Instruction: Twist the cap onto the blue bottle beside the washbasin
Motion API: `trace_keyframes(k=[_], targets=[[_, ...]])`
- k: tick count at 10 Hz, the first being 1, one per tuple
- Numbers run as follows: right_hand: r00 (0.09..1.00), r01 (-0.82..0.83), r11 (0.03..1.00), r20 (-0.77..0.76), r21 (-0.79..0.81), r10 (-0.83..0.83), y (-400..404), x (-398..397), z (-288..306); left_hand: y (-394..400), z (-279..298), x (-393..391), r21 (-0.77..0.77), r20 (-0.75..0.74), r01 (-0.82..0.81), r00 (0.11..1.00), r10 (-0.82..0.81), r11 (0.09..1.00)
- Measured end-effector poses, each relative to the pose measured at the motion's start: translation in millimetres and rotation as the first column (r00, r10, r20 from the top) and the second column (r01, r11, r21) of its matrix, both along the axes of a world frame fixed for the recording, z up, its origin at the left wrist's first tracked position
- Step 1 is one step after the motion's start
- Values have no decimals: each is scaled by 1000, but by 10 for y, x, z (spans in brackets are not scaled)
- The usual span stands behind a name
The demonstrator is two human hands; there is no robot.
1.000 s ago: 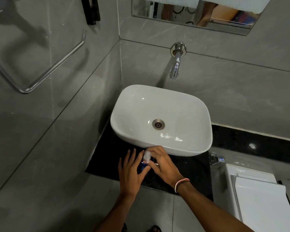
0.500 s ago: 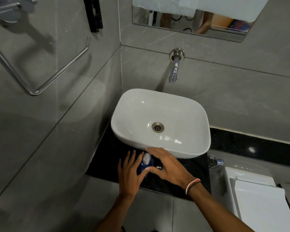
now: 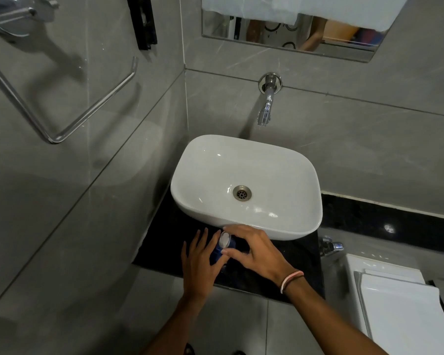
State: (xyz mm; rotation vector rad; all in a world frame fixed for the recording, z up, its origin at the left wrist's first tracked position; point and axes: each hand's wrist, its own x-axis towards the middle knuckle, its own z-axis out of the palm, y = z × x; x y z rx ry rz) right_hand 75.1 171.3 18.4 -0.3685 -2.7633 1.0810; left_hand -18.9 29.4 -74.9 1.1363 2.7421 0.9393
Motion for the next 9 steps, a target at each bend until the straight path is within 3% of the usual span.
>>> trace_keyframes(k=[1,2,3,4,7,8,9], targets=[[993,118,981,3,-151,-119,15,84,-99,-12,23,8,94,91,-10,996,2,996],[923,385,810,198,-443,-330,17,147,-346,-47,74,86,252,396,-160,917,49,954],[869,495,612,368,-617,-332,-76,97,-471,-67,78,116,276,505,-252,859,83,927],[867,497,453,397,-740,-302,-229,-169,-500,-183,100,-34,283,555,-337,821,133,898],[883,470,460,405,-754,-238,-689,-1124,-344,-642,139,-732,255,535,-455,801,267,853],[886,463,484,400,-742,-234,-752,-1224,-358,-671,204,-820,263,518,-457,810,275,850],[887,461,571,349,-680,-301,-750,-1158,-358,-674,196,-779,294,452,-479,832,322,827]])
